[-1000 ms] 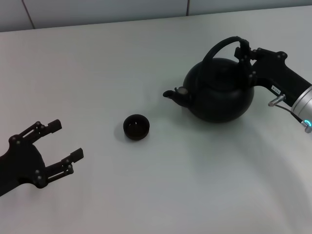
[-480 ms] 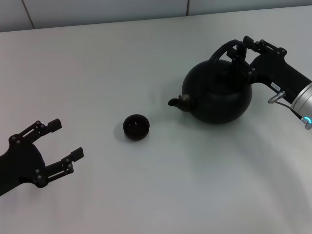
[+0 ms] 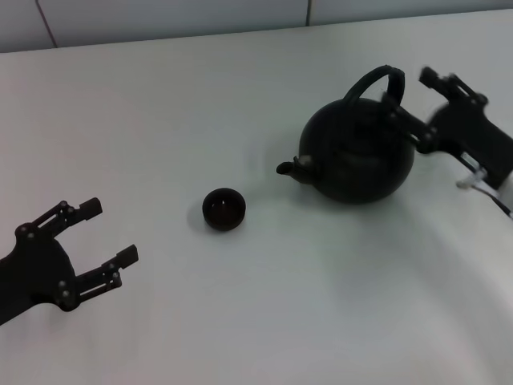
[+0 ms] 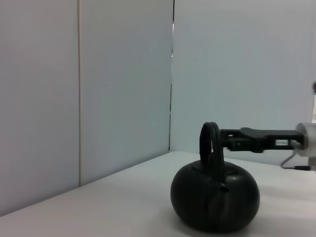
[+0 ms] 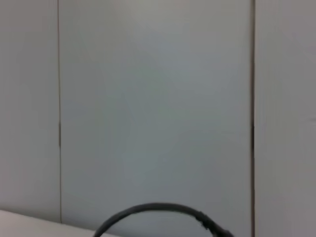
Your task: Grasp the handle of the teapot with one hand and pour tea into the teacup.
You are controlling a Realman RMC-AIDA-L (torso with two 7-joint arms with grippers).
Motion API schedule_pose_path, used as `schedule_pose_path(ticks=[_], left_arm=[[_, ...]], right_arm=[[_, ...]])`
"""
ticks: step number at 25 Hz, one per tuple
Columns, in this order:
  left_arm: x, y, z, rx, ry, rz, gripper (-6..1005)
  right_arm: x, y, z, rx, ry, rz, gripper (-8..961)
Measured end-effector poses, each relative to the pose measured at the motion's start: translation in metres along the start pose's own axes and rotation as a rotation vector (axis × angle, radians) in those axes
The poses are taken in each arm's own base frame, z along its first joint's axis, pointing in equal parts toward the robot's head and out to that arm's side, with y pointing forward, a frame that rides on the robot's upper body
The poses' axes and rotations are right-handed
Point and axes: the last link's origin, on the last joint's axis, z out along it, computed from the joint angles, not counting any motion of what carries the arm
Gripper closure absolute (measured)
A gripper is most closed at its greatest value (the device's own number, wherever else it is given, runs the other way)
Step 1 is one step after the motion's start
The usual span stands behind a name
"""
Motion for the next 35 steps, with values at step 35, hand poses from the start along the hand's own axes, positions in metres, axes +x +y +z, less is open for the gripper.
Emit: schedule_pose_path(ticks=[35], left_arm=[[0.058,-0.051,0.023,-0.321,-0.270,0.042,159]], right_arm=[[-0.085,-0.035,-0.015,-0.766,0.443,-0.053,199]])
